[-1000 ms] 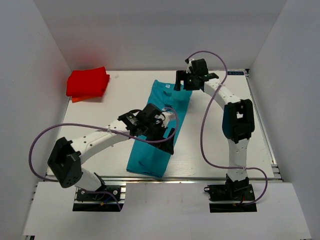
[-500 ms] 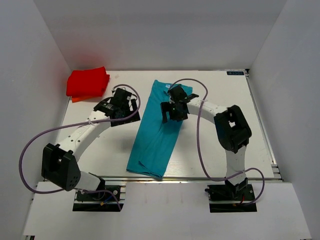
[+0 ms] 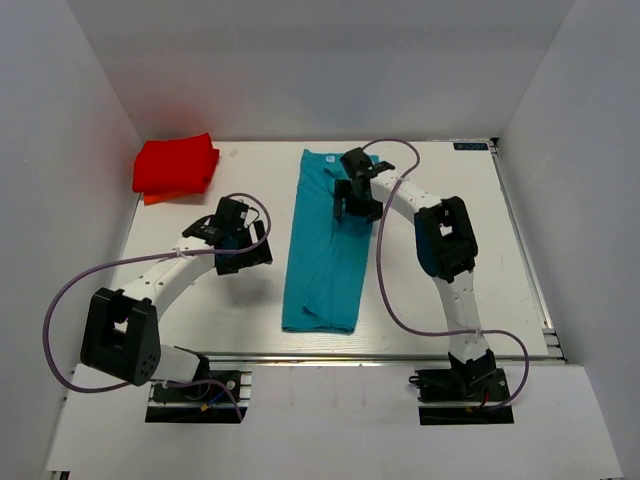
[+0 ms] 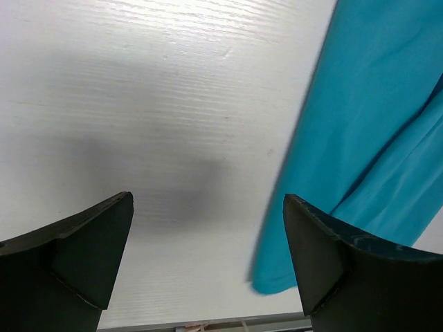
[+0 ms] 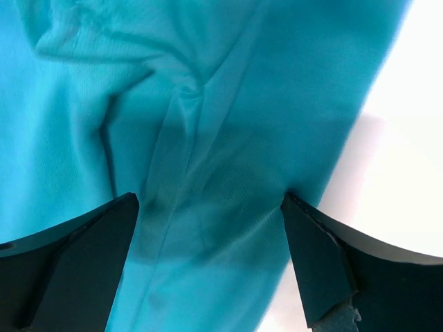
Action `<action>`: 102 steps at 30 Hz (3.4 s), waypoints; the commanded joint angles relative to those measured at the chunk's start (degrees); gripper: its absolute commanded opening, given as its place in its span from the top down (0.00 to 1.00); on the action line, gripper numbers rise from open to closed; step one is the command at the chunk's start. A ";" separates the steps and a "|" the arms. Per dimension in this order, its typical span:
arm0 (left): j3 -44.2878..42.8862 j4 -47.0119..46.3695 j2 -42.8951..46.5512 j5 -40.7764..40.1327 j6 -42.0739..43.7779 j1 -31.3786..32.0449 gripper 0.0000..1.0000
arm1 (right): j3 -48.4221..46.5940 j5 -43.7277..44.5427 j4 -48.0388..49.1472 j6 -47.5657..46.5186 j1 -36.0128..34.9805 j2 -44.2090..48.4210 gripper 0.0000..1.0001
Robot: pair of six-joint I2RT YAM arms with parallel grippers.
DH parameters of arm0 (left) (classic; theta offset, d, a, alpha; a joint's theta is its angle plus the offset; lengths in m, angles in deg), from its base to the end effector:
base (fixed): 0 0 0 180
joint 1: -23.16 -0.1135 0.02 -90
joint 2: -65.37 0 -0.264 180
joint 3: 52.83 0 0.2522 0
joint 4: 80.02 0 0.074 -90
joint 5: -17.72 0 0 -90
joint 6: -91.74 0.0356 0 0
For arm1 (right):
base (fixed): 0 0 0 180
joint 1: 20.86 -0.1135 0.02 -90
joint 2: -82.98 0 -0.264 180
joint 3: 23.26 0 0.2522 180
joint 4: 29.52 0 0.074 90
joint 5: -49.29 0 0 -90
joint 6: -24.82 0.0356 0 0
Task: Fold and stack the t-shirts
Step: Rotate the tshirt 90 degrees, then grab the bottom of the folded rectangular tshirt with both arms
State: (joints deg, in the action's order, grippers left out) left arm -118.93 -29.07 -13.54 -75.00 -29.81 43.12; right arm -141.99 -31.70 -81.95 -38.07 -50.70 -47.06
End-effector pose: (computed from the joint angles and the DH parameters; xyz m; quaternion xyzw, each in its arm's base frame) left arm 0.2483 -0.0884 0.2184 -0.1037 0.9681 -0.0778 0.2144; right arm 0.4239 0.2367 0.1683 -0.0053 0.9710 0.0407 0.2355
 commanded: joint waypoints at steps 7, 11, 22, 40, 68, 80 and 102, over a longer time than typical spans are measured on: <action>0.92 -6.96 -1.23 15.10 5.35 -0.19 0.01 | -14.48 -3.39 0.52 -21.56 6.38 -4.01 0.10; 0.92 -8.35 -3.97 20.88 6.50 1.39 0.01 | -5.09 -5.58 5.01 -22.81 6.03 7.24 0.10; 5.23 -13.11 -1.50 22.06 3.95 12.46 0.01 | 51.29 -13.03 14.32 -6.03 5.59 49.05 0.10; 0.49 -18.47 -17.41 11.25 -5.45 27.49 0.06 | 66.47 -19.05 19.43 -2.24 4.62 50.85 0.17; 2.94 -10.30 -18.30 2.81 -10.99 32.50 1.00 | 72.01 -7.37 13.90 0.57 4.45 55.23 1.00; 4.00 -11.80 -16.37 7.82 -8.35 32.42 1.00 | 76.14 -15.27 16.28 -1.71 4.27 61.48 1.00; -18.31 5.43 -15.74 9.24 1.59 29.26 0.96 | 61.30 -16.49 7.65 -3.12 4.36 62.89 1.00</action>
State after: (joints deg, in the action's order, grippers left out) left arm -132.26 -29.22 -27.99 -61.31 -28.66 73.85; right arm -75.50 -49.73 -73.45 -40.21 -46.70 17.64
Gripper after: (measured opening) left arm 0.037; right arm 0.009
